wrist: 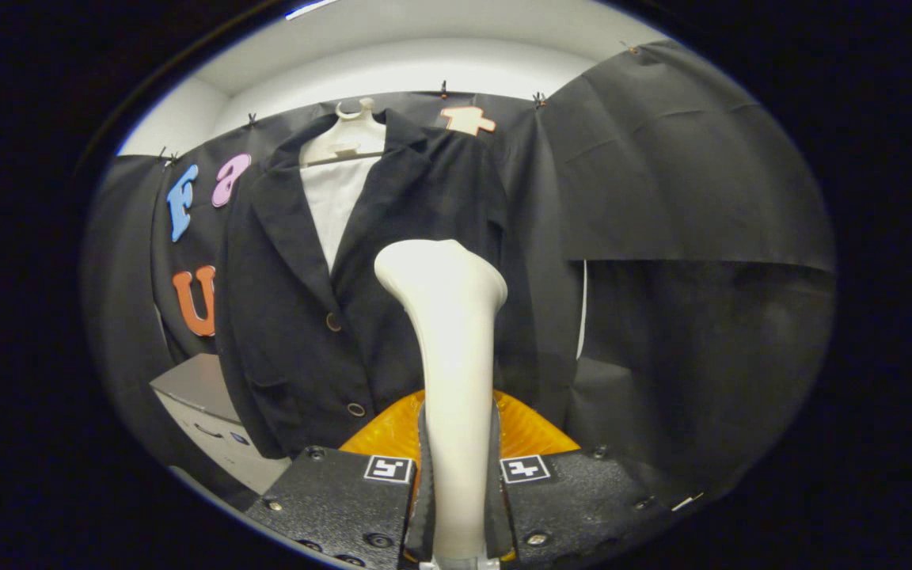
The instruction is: Iron the clothes twice with a garment steamer, once on the left side and once on the right side.
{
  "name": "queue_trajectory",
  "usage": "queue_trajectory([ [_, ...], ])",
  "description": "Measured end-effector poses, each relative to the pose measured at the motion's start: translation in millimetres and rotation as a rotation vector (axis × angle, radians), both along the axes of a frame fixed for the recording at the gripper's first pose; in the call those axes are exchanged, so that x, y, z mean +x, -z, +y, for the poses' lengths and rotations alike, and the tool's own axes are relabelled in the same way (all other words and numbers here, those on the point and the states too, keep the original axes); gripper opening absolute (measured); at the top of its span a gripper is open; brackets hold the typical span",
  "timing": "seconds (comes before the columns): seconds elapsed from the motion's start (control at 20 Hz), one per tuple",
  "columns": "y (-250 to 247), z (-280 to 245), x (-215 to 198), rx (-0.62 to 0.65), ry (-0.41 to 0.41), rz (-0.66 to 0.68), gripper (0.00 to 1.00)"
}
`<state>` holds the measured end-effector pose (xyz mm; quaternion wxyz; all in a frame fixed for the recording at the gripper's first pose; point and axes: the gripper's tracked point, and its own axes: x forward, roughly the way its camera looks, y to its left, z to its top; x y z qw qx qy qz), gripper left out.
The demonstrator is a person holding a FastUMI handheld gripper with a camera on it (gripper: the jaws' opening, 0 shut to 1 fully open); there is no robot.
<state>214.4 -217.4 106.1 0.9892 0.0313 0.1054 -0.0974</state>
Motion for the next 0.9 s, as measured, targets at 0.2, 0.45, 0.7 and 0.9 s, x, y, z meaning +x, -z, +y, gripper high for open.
queue_trajectory([
  [0.2, 25.6, 2.4, -9.5, 0.006, 0.004, 0.043, 0.27],
  [0.45, 52.5, 7.0, -16.5, 0.013, 0.012, 0.078, 0.27],
  [0.7, 80.6, 7.8, -23.1, 0.018, 0.023, 0.108, 0.27],
  [0.9, 111.5, 8.0, -28.4, 0.013, 0.029, 0.155, 0.27],
])
